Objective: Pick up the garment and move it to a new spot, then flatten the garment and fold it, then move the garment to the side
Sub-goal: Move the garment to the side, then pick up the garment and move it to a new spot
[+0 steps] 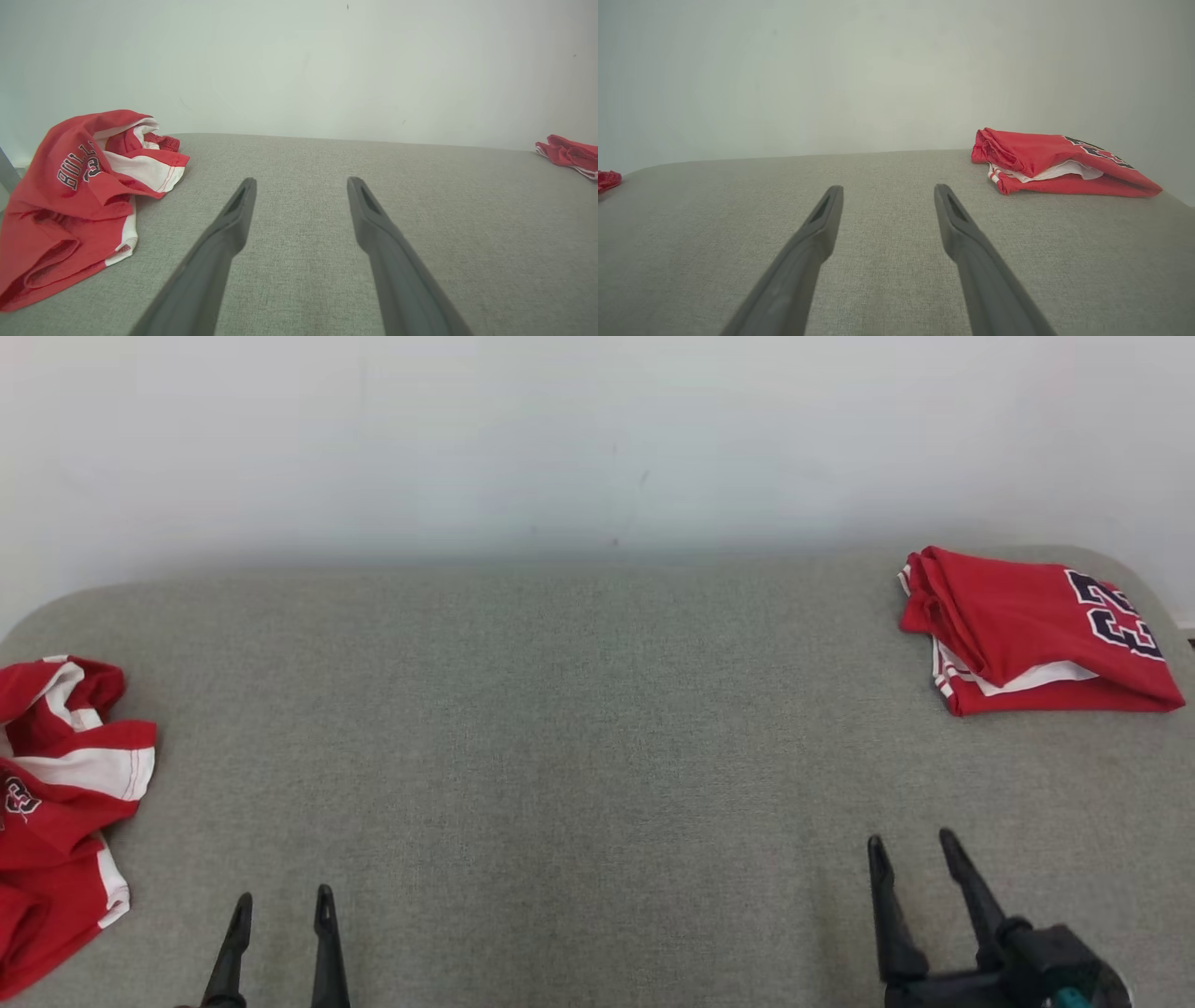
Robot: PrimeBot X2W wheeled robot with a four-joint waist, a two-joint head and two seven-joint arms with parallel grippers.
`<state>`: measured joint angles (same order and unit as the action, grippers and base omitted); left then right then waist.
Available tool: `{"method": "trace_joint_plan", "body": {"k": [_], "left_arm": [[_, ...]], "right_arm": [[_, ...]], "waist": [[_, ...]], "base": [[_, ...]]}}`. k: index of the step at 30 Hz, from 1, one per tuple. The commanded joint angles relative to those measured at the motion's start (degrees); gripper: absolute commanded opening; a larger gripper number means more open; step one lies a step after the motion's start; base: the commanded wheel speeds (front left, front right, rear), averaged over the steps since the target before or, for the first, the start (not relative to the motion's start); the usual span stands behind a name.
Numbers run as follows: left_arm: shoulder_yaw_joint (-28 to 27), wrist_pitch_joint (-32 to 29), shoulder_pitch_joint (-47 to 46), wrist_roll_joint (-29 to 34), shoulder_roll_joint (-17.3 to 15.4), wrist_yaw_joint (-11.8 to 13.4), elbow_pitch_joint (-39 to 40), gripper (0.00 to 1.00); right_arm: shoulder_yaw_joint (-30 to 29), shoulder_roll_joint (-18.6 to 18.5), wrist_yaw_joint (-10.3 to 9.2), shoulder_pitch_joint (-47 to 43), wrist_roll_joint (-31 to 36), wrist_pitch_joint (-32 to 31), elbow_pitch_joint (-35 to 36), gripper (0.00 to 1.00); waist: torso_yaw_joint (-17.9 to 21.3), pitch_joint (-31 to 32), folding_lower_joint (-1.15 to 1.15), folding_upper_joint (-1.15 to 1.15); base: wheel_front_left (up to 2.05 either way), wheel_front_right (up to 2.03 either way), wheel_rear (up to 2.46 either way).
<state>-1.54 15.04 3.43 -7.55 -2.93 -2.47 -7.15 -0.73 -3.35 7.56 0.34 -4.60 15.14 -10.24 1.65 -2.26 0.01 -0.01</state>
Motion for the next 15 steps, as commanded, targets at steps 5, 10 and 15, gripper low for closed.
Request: {"method": "trace_joint_plan", "body": {"k": [5,10,15], "left_arm": [[0.59,0.07,0.98,-0.26,0.06,0.36,-0.61,1.00],[0.97,0.07,1.21,-0.06,0.07,0.46,-0.86,1.00],[1.04,0.07,1.37,0.31,0.07,0.47,-1.35,1.00]], "right_arm": [[1.08,0.46,-0.11,-2.88,-1.25,0.11,-0.33,1.00],[2.24,0.54,-0.11,-3.77,-1.94,0.11,-0.14,1.00],[2.21,0.53,-0.11,-3.38,-2.46,0.11,-0.05,1.00]], "waist": [[0.24,0.84,-0.01,0.01],[0.22,1.22,-0.01,0.01],[0.16,1.33,-0.01,0.01]], "base": [[0.00,0.00,0.00],[0.00,0.00,0.00],[0.00,0.00,0.00]]}}
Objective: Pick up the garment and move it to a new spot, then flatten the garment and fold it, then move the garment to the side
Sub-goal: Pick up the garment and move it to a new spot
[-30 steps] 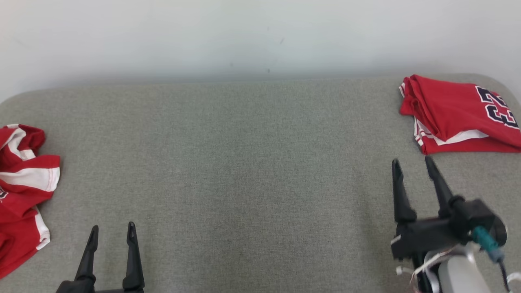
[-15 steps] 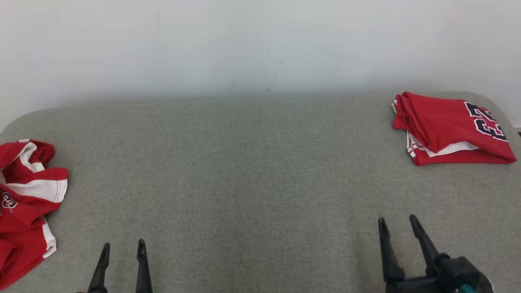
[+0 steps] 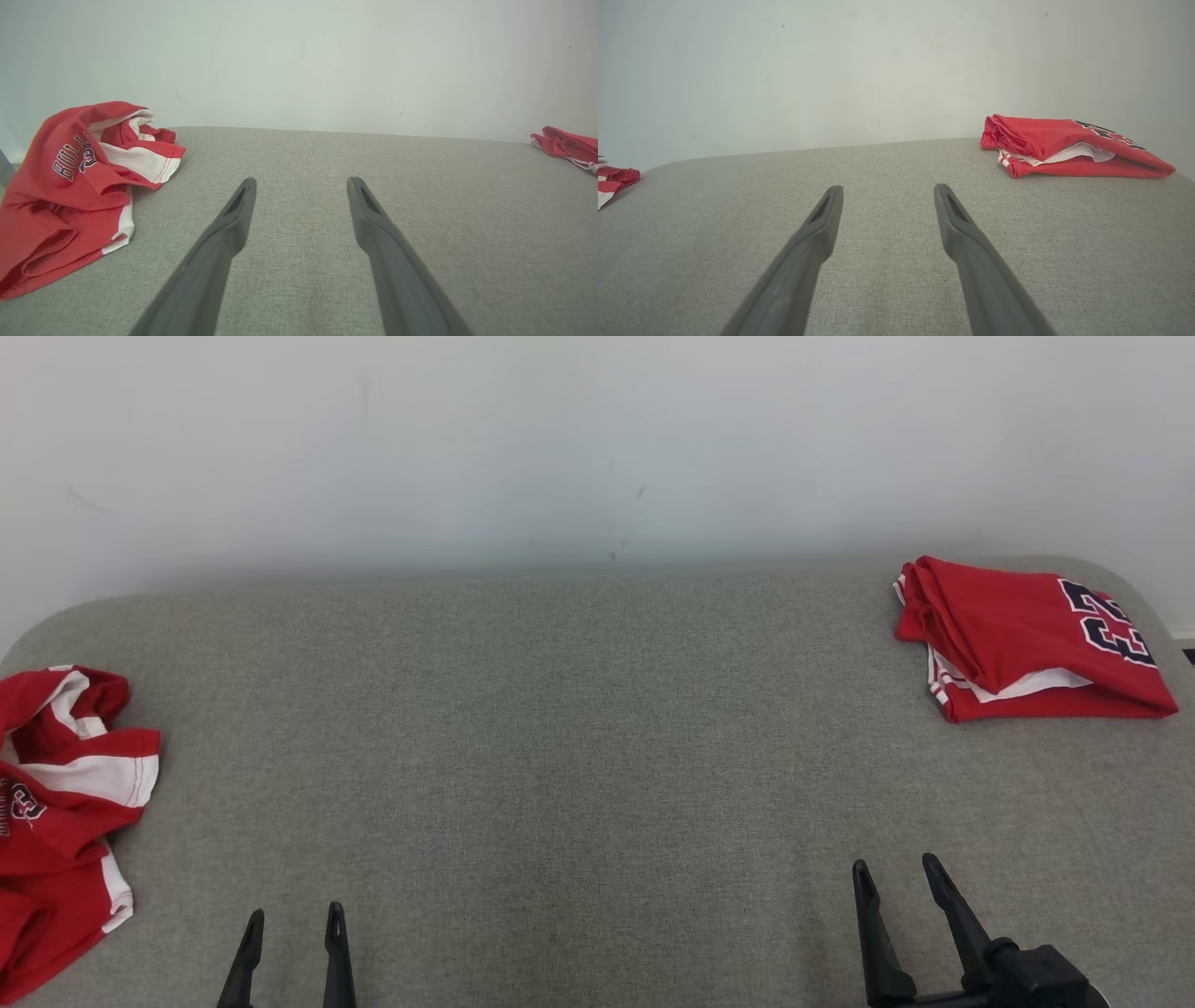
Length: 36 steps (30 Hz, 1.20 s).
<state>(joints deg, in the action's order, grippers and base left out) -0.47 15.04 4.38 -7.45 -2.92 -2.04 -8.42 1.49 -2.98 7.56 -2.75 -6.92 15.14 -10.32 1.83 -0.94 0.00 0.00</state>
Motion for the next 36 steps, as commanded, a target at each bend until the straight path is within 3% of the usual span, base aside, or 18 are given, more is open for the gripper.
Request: {"method": "trace_joint_plan", "body": {"k": [1,28,36], "left_arm": [[-0.10,0.07,0.42,0.23,0.06,0.00,-0.17,1.00],[-1.20,0.07,0.60,1.14,0.06,-0.32,-0.67,1.00],[-1.05,0.07,0.42,1.38,0.05,-0.34,-1.07,1.00]], "right_arm": [[-0.03,0.17,-0.11,-0.21,-0.11,0.11,-0.04,1.00],[-0.76,0.17,-0.11,-0.65,0.67,0.11,-0.69,1.00],[-0.87,0.17,-0.11,-0.99,0.36,0.11,-0.78,1.00]], "waist": [[-0.06,0.05,0.00,0.00],[-0.54,0.42,0.00,0.00],[-3.44,0.72,0.00,0.00]], "base": [[0.00,0.00,0.00],[0.00,0.00,0.00],[0.00,0.00,0.00]]}}
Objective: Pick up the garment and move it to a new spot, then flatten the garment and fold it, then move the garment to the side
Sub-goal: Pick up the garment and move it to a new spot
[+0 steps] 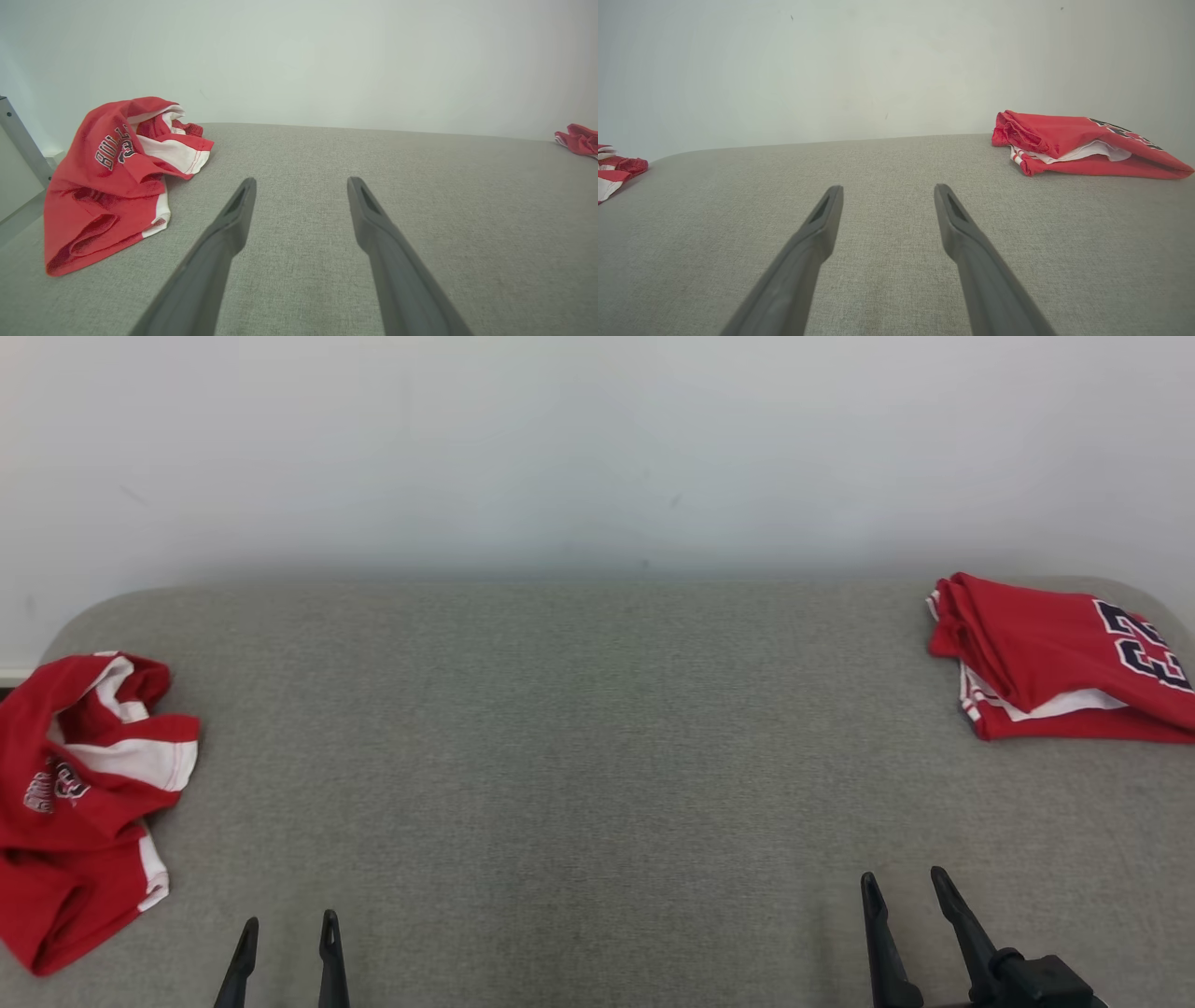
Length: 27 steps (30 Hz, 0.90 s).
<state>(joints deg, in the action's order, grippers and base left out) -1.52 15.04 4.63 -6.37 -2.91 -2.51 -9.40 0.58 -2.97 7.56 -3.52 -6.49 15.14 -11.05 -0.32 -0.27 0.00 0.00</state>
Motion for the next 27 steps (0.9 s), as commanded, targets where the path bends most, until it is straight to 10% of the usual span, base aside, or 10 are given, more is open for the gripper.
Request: {"method": "trace_joint_plan", "body": {"k": [1,27], "left_arm": [[0.11,0.07,0.03,0.41,0.05,0.23,-0.18,1.00],[-4.00,0.07,1.48,0.23,0.05,0.10,-1.37,1.00]], "right_arm": [[0.01,0.16,-0.11,-0.32,-0.17,0.11,-0.08,1.00],[2.53,0.16,-0.11,-0.98,-1.43,0.11,-1.35,1.00]], "waist": [[-1.97,0.04,0.00,0.00],[-22.63,1.20,0.00,0.00]], "base": [[0.00,0.00,0.00],[0.00,0.00,0.00]]}}
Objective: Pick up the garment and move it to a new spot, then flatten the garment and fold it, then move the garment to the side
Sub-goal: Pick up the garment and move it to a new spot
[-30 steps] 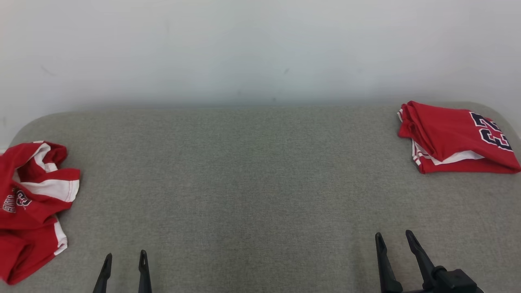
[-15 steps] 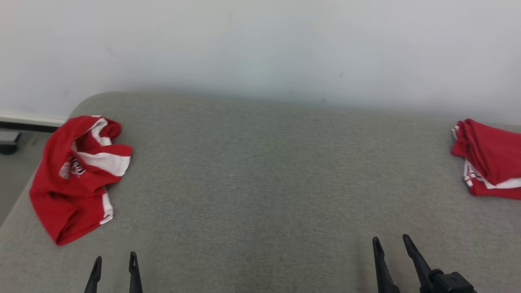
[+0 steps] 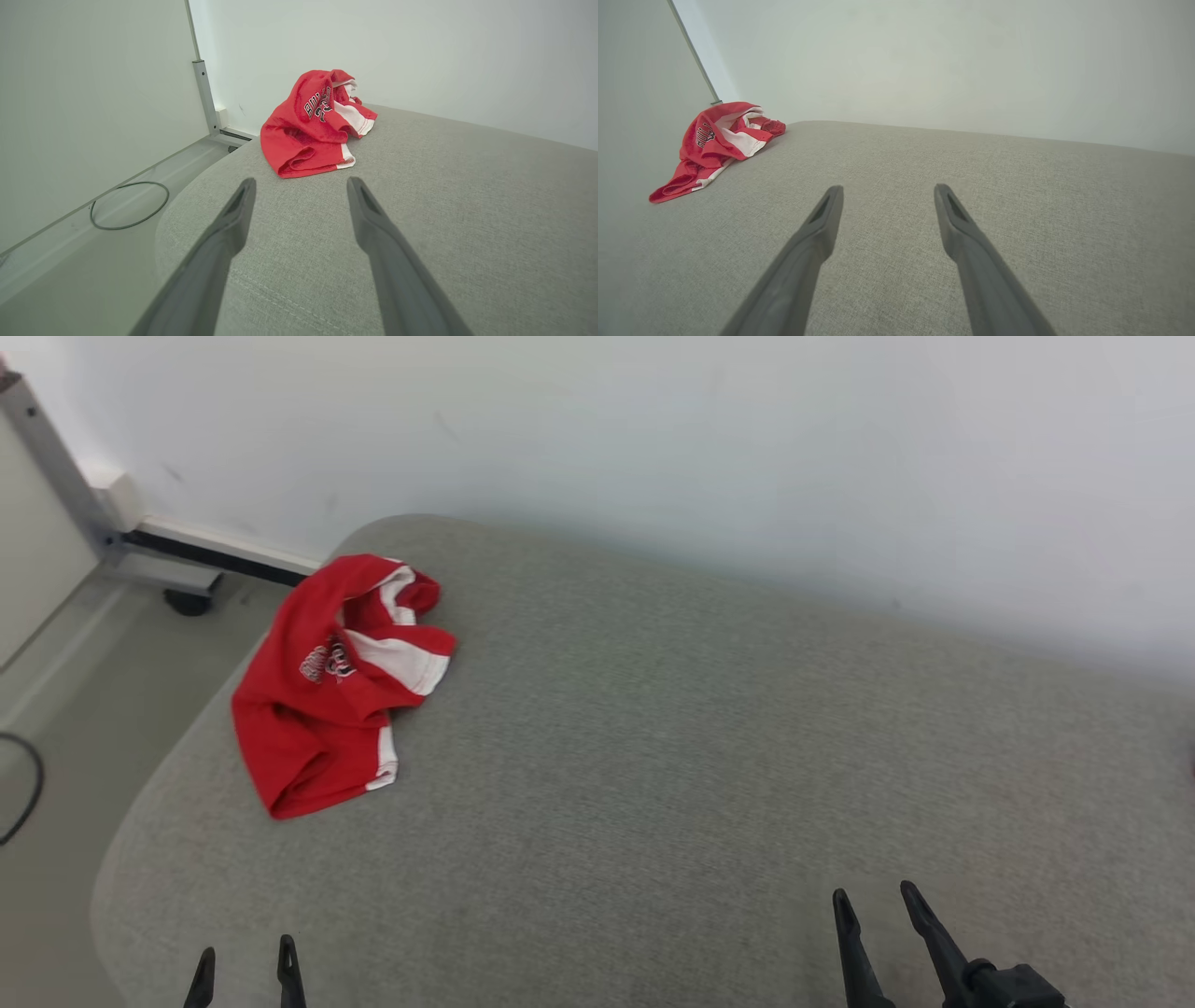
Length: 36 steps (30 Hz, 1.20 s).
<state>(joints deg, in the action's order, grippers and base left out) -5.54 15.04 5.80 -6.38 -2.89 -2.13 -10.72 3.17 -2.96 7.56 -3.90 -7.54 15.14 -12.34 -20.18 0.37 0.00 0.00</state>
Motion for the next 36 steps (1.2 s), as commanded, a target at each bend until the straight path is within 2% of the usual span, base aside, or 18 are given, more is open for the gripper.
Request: {"method": "trace_joint_plan", "body": {"k": [1,9,20,29,36], "left_arm": [[-0.23,0.07,0.37,0.16,0.01,-0.23,-0.22,1.00],[-1.17,0.07,0.87,-0.05,0.03,-0.31,-0.94,1.00],[-2.31,0.07,0.40,-0.19,0.02,-0.61,-1.47,1.00],[-3.65,0.07,-3.03,-0.34,-0.07,-1.12,-2.09,1.00],[-5.42,0.07,-13.71,-1.93,-2.06,-2.39,-5.49,1.00]], "right_arm": [[0.20,0.15,-0.11,-0.57,-0.37,0.11,-0.17,1.00],[0.68,0.13,-0.11,-0.83,-0.48,0.11,-0.39,1.00],[1.07,0.14,-0.11,-0.33,-0.48,0.11,-0.52,1.00],[1.47,0.13,-0.11,0.79,-0.11,0.11,-0.37,1.00],[3.37,0.10,-0.11,5.18,0.82,0.11,-0.42,1.00]], "waist": [[-3.24,0.65,0.00,0.00],[-6.08,1.32,0.00,0.00],[-7.19,1.63,0.00,0.00],[-5.33,0.04,0.00,0.00],[-1.58,-4.36,0.00,0.00]], "base": [[0.00,0.00,0.00],[0.00,0.00,0.00],[0.00,0.00,0.00],[0.00,0.00,0.00],[0.00,0.00,0.00]]}}
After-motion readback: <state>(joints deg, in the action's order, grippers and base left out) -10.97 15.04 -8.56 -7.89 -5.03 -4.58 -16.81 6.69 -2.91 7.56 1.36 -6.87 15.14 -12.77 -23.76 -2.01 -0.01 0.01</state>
